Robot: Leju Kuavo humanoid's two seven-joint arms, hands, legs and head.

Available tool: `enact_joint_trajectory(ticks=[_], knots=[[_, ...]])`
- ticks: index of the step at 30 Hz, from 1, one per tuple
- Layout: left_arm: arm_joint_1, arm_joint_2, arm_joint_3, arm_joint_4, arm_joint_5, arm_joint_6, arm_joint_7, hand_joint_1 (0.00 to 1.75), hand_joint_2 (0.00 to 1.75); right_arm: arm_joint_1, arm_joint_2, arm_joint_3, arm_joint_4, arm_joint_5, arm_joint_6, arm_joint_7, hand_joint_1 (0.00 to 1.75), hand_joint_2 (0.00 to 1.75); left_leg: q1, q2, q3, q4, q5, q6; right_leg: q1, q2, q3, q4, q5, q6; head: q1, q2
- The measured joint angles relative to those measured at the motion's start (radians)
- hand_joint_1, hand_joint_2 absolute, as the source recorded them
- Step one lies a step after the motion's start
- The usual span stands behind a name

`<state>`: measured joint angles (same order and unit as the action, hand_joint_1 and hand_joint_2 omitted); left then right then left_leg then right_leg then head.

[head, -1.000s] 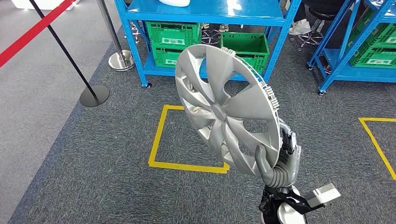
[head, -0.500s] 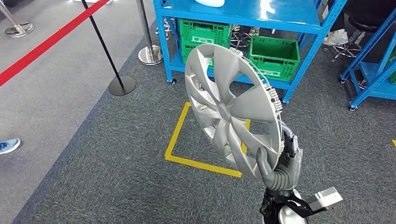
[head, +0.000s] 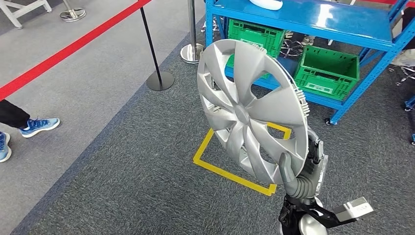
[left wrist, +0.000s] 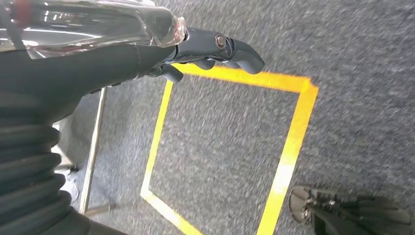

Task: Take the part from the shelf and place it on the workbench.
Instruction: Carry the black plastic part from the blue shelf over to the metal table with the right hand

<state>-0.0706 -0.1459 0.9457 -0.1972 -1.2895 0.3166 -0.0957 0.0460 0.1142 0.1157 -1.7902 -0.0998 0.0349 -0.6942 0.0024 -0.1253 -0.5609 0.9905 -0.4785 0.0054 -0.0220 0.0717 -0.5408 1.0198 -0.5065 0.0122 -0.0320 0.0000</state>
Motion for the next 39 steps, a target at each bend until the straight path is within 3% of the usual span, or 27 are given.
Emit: enact_joint_trajectory(ticks=[1, 2, 4, 6, 8, 9, 10, 11, 13, 15, 17, 18, 20, 22, 23, 24, 25, 26, 28, 30, 32, 33, 35, 37, 39], knots=[[0.001, 0.0, 0.0, 0.0, 0.0, -0.002, 0.002, 0.0, 1.75, 0.0, 0.0, -0.003, -0.005, 0.001, 0.001, 0.0, 1.75, 1.75, 0.002, -0.011, -0.007, 0.001, 0.003, -0.006, 0.001, -0.009, -0.001, 0.0, 0.003, -0.003, 0.0, 0.0], [0.003, 0.0, 0.0, 0.0, -0.001, -0.003, 0.003, 0.0, 1.75, -0.002, -0.001, -0.005, -0.009, 0.004, 0.001, 0.0, 1.75, 1.75, 0.003, -0.007, -0.012, 0.003, 0.002, -0.012, 0.0, -0.021, -0.002, -0.001, 0.005, -0.008, 0.0, 0.0], [0.003, 0.001, 0.0, 0.0, -0.002, -0.003, 0.006, 0.0, 1.75, -0.005, 0.0, -0.011, -0.02, 0.014, -0.003, 0.0, 1.75, 1.75, 0.0, 0.043, -0.039, 0.047, -0.025, -0.021, -0.003, -0.048, -0.002, -0.003, 0.009, -0.019, -0.006, 0.0], [0.0, 0.0, 0.0, 0.0, -0.006, -0.004, 0.007, 0.0, 1.75, -0.009, 0.0, -0.018, -0.033, 0.025, -0.013, 0.0, 1.75, 1.75, -0.001, 0.104, -0.098, 0.169, -0.087, -0.028, -0.003, -0.076, -0.004, -0.004, 0.009, -0.024, -0.014, 0.0], [-0.001, 0.0, 0.0, 0.0, -0.011, -0.004, 0.007, 0.0, 1.75, -0.012, -0.001, -0.027, -0.043, 0.034, -0.026, 0.0, 1.75, 1.75, 0.002, 0.119, -0.156, 0.291, -0.13, -0.032, -0.002, -0.106, -0.005, -0.004, 0.009, -0.024, -0.016, 0.0], [0.0, 0.0, 0.0, 0.0, -0.013, -0.005, 0.007, 0.0, 1.75, -0.013, -0.001, -0.031, -0.048, 0.036, -0.033, 0.0, 1.75, 1.75, 0.002, 0.12, -0.161, 0.302, -0.126, -0.032, -0.002, -0.12, -0.006, -0.004, 0.009, -0.024, -0.016, 0.0], [0.0, 0.001, 0.0, 0.0, -0.015, -0.005, 0.006, 0.0, 1.75, -0.013, -0.002, -0.035, -0.054, 0.038, -0.039, 0.0, 1.75, 1.75, 0.002, 0.124, -0.144, 0.274, -0.105, -0.031, -0.002, -0.134, -0.005, -0.004, 0.009, -0.024, -0.016, 0.0], [0.001, 0.001, 0.0, 0.0, -0.017, -0.005, 0.006, 0.0, 1.75, -0.013, -0.002, -0.039, -0.06, 0.039, -0.045, 0.0, 1.75, 1.75, 0.001, 0.134, -0.107, 0.208, -0.072, -0.028, -0.002, -0.146, -0.004, -0.004, 0.008, -0.024, -0.016, 0.0], [-0.001, 0.001, 0.0, 0.0, -0.019, -0.005, 0.005, 0.0, 1.75, -0.014, -0.003, -0.048, -0.077, 0.041, -0.053, 0.0, 1.75, 1.75, -0.007, 0.179, -0.025, 0.061, -0.024, -0.019, 0.002, -0.166, -0.002, -0.003, 0.006, -0.019, -0.016, 0.0], [-0.004, 0.002, 0.0, 0.0, -0.019, -0.005, 0.004, 0.0, 1.75, -0.016, -0.004, -0.057, -0.09, 0.041, -0.057, 0.0, 1.75, 1.75, -0.015, 0.201, 0.006, -0.002, -0.013, -0.01, 0.006, -0.185, 0.001, -0.004, 0.004, -0.01, -0.015, 0.0], [-0.003, 0.003, 0.0, 0.0, -0.02, -0.005, 0.004, 0.0, 1.75, -0.016, -0.004, -0.062, -0.098, 0.042, -0.059, 0.0, 1.75, 1.75, -0.016, 0.179, 0.005, -0.004, -0.01, 0.001, 0.006, -0.204, 0.006, -0.007, 0.002, 0.001, -0.015, 0.0], [-0.001, 0.003, 0.0, 0.0, -0.02, -0.006, 0.004, 0.0, 1.75, -0.016, -0.005, -0.065, -0.101, 0.043, -0.06, 0.0, 1.75, 1.75, -0.014, 0.168, 0.006, -0.006, -0.007, 0.007, 0.005, -0.196, 0.006, -0.002, -0.004, 0.007, -0.014, 0.0], [-0.001, 0.003, 0.0, 0.0, -0.02, -0.006, 0.004, 0.0, 1.75, -0.015, -0.005, -0.069, -0.108, 0.044, -0.063, 0.0, 1.75, 1.75, -0.007, 0.146, 0.01, -0.011, 0.002, 0.018, 0.002, -0.142, -0.017, 0.057, -0.045, 0.015, -0.01, 0.0], [-0.003, 0.001, 0.0, 0.0, -0.021, -0.007, 0.003, 0.0, 1.75, -0.012, -0.007, -0.075, -0.114, 0.045, -0.067, 0.0, 1.75, 1.75, -0.006, 0.12, 0.006, -0.011, 0.005, 0.024, 0.002, -0.089, -0.076, 0.189, -0.109, 0.017, -0.006, 0.0], [-0.003, 0.0, 0.0, 0.0, -0.021, -0.008, 0.003, 0.0, 1.75, -0.009, -0.008, -0.077, -0.115, 0.045, -0.069, 0.0, 1.75, 1.75, -0.007, 0.105, 0.005, -0.01, 0.005, 0.025, 0.003, -0.082, -0.104, 0.247, -0.127, 0.017, -0.005, 0.0], [-0.003, -0.001, 0.0, 0.0, -0.021, -0.009, 0.003, 0.0, 1.75, -0.005, -0.008, -0.079, -0.116, 0.046, -0.07, 0.0, 1.75, 1.75, -0.008, 0.09, 0.004, -0.01, 0.006, 0.025, 0.003, -0.079, -0.12, 0.276, -0.128, 0.015, -0.005, 0.0], [-0.002, -0.001, 0.0, 0.0, -0.021, -0.01, 0.003, 0.0, 1.75, -0.003, -0.009, -0.08, -0.116, 0.046, -0.071, 0.0, 1.75, 1.75, -0.008, 0.075, 0.005, -0.009, 0.006, 0.025, 0.004, -0.077, -0.116, 0.263, -0.109, 0.013, -0.005, 0.0], [-0.001, -0.001, 0.0, 0.0, -0.021, -0.01, 0.002, 0.0, 1.75, -0.001, -0.009, -0.082, -0.117, 0.046, -0.073, 0.0, 1.75, 1.75, -0.008, 0.06, 0.006, -0.007, 0.006, 0.024, 0.003, -0.072, -0.094, 0.211, -0.074, 0.011, -0.005, 0.0], [-0.002, -0.001, -0.001, 0.0, -0.024, -0.011, -0.001, 0.0, 1.75, 0.0, -0.009, -0.086, -0.122, 0.046, -0.08, 0.0, 1.75, 1.75, -0.008, 0.033, 0.003, 0.002, 0.002, 0.018, -0.002, -0.035, -0.036, 0.076, -0.015, 0.009, -0.006, 0.0], [-0.002, -0.002, -0.001, 0.0, -0.028, -0.01, -0.004, 0.0, 1.75, 0.002, -0.009, -0.091, -0.13, 0.045, -0.086, 0.0, 1.75, 1.75, -0.007, 0.011, -0.008, 0.01, 0.001, 0.008, -0.003, -0.004, -0.011, 0.013, 0.0, 0.007, -0.006, 0.0], [0.0, -0.001, -0.001, 0.0, -0.03, -0.01, -0.006, 0.0, 1.75, 0.005, -0.008, -0.096, -0.135, 0.044, -0.087, 0.0, 1.75, 1.75, -0.003, -0.008, -0.017, 0.011, 0.004, -0.003, -0.001, -0.012, -0.009, 0.011, -0.001, -0.002, -0.007, 0.0], [0.002, -0.001, -0.001, 0.0, -0.03, -0.009, -0.007, 0.0, 1.75, 0.006, -0.008, -0.099, -0.136, 0.044, -0.087, 0.0, 1.75, 1.75, -0.003, -0.001, -0.022, 0.014, 0.003, -0.008, -0.001, -0.022, -0.008, 0.01, 0.0, -0.007, -0.007, 0.0], [0.002, -0.002, -0.001, 0.0, -0.03, -0.008, -0.007, 0.0, 1.75, 0.006, -0.008, -0.104, -0.139, 0.041, -0.087, 0.0, 1.75, 1.75, -0.006, 0.049, -0.049, 0.063, -0.027, -0.018, -0.003, -0.047, -0.005, 0.008, 0.002, -0.018, -0.013, 0.0], [-0.001, -0.003, -0.001, 0.0, -0.029, -0.008, -0.008, 0.0, 1.75, 0.006, -0.008, -0.109, -0.141, 0.037, -0.086, 0.0, 1.75, 1.75, -0.006, 0.104, -0.109, 0.185, -0.086, -0.025, -0.001, -0.074, -0.005, 0.008, 0.001, -0.024, -0.018, 0.0], [-0.002, -0.003, -0.001, 0.0, -0.027, -0.007, -0.009, 0.0, 1.75, 0.005, -0.008, -0.115, -0.141, 0.035, -0.082, 0.0, 1.75, 1.75, -0.002, 0.117, -0.162, 0.289, -0.115, -0.027, 0.001, -0.103, -0.005, 0.008, 0.0, -0.026, -0.018, 0.0]])
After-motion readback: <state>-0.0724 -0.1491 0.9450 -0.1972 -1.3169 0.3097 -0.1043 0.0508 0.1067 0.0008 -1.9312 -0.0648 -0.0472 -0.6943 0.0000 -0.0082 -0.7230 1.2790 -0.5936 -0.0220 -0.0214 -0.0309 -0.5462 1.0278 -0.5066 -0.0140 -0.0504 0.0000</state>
